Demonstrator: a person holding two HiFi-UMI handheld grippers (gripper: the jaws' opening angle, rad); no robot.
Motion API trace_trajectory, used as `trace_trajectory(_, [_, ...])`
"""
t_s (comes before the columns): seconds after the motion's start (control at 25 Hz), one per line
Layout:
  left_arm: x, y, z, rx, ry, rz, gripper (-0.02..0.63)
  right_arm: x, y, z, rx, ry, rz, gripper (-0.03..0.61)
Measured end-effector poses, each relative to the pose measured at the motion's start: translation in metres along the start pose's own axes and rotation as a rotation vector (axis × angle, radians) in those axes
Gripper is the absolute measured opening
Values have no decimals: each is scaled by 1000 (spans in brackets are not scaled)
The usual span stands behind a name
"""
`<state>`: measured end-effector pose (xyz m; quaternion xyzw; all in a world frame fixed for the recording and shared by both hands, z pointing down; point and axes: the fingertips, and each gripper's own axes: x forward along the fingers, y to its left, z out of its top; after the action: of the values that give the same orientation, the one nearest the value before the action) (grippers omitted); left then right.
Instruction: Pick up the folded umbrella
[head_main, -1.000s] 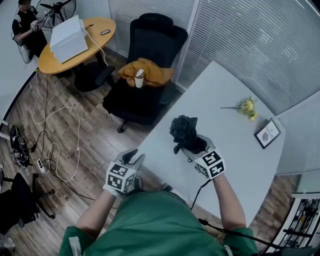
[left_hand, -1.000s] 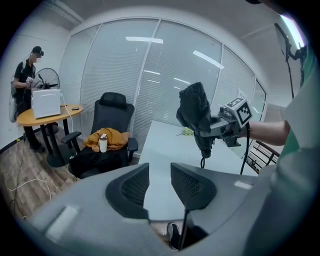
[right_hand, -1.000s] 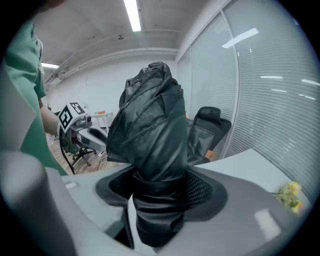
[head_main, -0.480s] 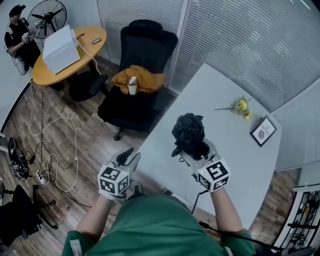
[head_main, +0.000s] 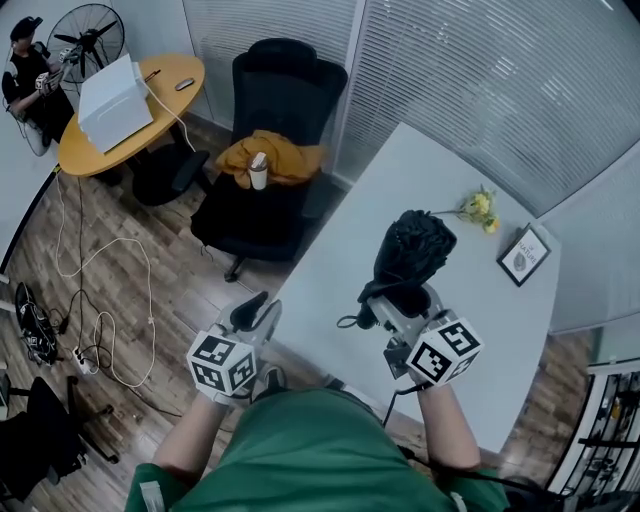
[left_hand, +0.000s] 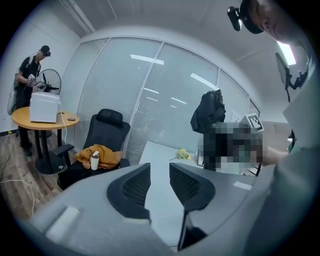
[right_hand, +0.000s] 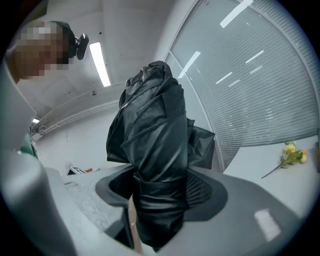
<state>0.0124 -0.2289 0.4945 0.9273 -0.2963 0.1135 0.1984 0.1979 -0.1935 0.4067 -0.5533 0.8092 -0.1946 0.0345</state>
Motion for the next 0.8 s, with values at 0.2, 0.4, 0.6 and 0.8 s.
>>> trace_trajectory(0.2, [1,-2,3,-13,-8,-14,127,-8,11,20,84,-80,35,282])
trace_trajectory(0.4, [3,-2,1,-30,-4,-12,127,-15,20,32,220,-172,128,284])
trace_trajectory(0.6, [4,3,1,-44,-10,-2,123,-20,19,41,313,-251,187,285])
trace_trajectory(0.8, [2,1,2,-27,-2,4,121,-28,30,50,284,-289,242,285])
